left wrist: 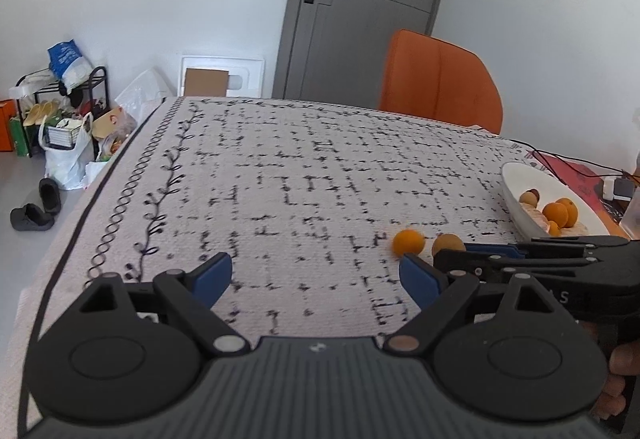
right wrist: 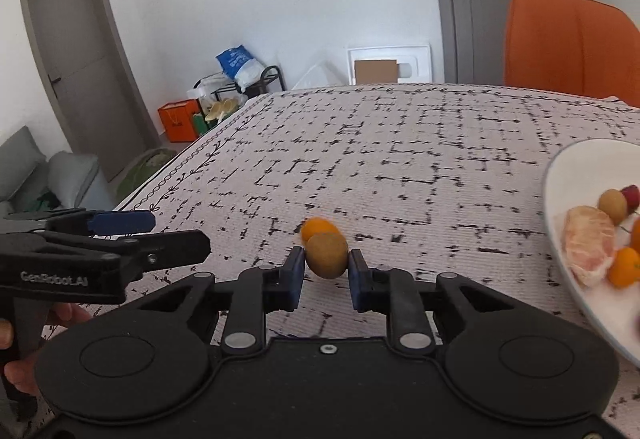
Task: Organize fruits
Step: 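Grasp the brown kiwi with the right tool, then grasp the small mandarin with the left tool while the right tool lifts the kiwi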
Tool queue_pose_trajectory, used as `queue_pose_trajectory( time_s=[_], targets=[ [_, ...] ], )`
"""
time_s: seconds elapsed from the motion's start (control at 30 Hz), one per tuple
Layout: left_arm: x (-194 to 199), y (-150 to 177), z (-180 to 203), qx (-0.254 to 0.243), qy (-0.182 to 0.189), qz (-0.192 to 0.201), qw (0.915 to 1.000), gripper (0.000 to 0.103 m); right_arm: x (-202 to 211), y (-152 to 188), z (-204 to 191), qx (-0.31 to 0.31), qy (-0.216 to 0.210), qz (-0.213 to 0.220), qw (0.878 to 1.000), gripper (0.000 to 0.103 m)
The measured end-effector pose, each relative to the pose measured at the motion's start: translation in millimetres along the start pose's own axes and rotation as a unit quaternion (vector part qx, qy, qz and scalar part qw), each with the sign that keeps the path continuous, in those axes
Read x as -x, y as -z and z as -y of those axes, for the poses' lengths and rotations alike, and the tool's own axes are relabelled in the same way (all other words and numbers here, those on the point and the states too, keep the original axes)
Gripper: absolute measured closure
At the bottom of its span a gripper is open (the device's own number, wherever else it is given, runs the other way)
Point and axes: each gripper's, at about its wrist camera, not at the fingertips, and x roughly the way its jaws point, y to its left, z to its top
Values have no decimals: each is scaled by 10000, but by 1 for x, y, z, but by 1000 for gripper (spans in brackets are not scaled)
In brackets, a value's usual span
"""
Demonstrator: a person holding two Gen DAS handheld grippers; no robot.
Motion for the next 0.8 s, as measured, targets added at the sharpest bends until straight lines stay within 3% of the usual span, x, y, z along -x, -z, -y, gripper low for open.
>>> queue_pose_trajectory(
  time_s=[0.23,0.43,0.6,0.8],
  targets=[
    [-10,-3,21,-136,165,22,9998,17,18,1,16,-149,94,144,9997,82],
    [-19,-6,39,-295,227,4,9993,28,34,4,30,-263,182,290,9991,81],
    [-29,-8,49,-309,175,-121,9993,43,43,7,42,-409,232,393,9981,81],
    [-39,-9,61,-473,189,-228,9984,46,55,10,52,-544,304,535,9966,81]
  ],
)
